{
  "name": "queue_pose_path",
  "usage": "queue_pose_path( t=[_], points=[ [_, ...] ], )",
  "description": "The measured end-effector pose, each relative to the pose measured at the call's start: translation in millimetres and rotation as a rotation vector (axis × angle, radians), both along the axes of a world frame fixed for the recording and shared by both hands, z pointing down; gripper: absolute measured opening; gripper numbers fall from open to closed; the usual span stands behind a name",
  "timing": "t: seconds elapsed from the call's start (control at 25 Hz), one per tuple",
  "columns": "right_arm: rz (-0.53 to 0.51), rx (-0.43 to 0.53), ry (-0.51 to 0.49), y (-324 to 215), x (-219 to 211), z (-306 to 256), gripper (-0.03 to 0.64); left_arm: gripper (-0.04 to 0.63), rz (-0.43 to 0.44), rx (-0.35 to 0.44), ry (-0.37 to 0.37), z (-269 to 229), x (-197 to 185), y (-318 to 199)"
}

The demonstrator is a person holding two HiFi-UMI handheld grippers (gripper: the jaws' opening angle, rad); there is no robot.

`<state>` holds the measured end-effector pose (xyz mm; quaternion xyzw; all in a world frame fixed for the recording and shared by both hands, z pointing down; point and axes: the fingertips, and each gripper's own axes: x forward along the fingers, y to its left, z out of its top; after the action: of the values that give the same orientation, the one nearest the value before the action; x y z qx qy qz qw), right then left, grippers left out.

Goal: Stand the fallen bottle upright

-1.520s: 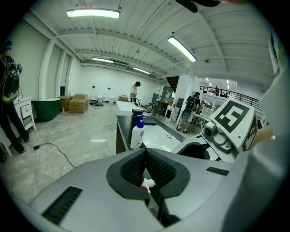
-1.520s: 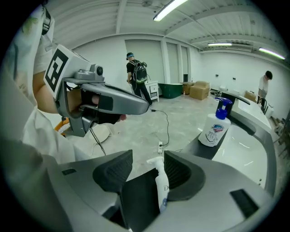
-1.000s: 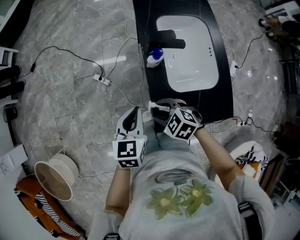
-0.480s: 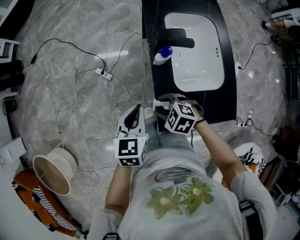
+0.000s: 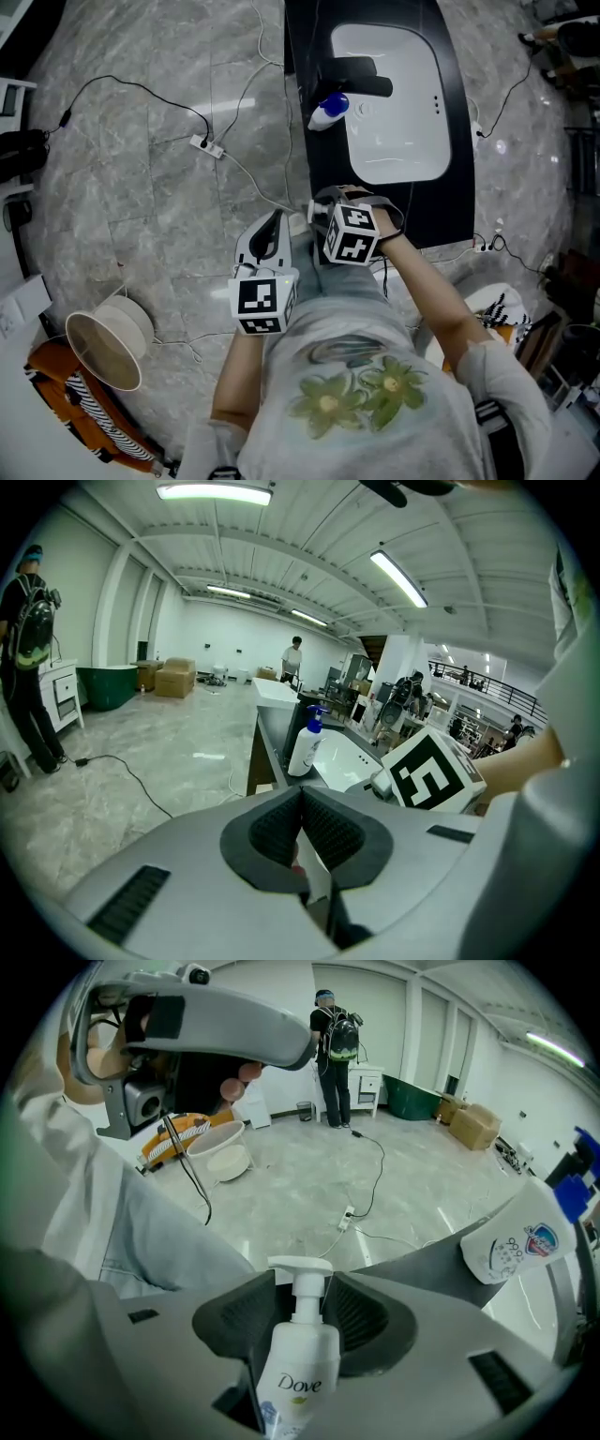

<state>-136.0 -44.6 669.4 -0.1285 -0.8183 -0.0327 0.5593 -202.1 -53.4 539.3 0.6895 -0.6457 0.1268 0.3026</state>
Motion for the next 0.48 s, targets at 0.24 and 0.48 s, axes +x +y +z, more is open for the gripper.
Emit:
queue_pose_path(
  t=[0.24, 0.48],
  points=[
    [-0.011, 0.011, 0.031, -0.6, 0.5, 9.9, 0.199, 0.015, 0.019, -0.005, -0.020, 3.6, 1.5, 0.6],
    [0.021, 0.012, 0.021, -3.7, -0.2, 10.2, 0.133, 0.015, 0.024, 0.000, -0.020, 2.4, 2.0, 1.5]
  ],
)
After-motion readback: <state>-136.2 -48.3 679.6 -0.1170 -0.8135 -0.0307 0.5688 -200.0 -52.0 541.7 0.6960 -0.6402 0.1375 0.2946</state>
